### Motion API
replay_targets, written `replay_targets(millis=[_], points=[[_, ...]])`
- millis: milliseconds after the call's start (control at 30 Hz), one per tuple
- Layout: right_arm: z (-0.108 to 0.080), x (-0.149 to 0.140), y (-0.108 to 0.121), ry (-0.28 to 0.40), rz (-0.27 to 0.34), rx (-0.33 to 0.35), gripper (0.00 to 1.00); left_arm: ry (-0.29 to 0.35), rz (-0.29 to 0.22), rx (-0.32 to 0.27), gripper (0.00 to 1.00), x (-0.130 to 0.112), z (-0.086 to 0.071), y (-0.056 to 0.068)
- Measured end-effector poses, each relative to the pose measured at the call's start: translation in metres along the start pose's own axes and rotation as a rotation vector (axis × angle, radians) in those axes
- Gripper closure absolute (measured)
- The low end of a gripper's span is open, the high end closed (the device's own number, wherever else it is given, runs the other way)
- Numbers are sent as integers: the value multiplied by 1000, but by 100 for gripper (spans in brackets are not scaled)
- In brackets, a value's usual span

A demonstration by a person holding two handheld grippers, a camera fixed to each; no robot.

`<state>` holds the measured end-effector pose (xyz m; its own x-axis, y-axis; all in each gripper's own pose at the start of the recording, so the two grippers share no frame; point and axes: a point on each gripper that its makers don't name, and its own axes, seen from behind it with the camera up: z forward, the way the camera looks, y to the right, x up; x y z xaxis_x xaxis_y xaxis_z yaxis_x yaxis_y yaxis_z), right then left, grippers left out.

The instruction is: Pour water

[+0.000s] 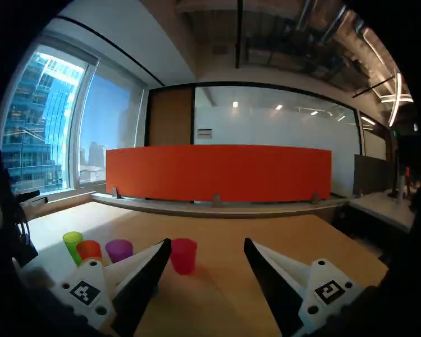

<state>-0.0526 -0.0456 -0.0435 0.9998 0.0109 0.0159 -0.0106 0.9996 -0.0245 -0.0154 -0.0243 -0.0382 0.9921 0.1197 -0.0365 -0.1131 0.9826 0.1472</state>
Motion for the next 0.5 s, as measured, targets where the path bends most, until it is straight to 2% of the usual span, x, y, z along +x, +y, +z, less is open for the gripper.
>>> replay_targets(millis=[267, 500], points=[[-2, 1, -2, -19, -4, -15, 0, -4, -32, 0, 0, -12, 4, 5], [-2, -4, -8, -40, -26, -12, 0, -13, -40, -6, 0, -21, 7, 11]])
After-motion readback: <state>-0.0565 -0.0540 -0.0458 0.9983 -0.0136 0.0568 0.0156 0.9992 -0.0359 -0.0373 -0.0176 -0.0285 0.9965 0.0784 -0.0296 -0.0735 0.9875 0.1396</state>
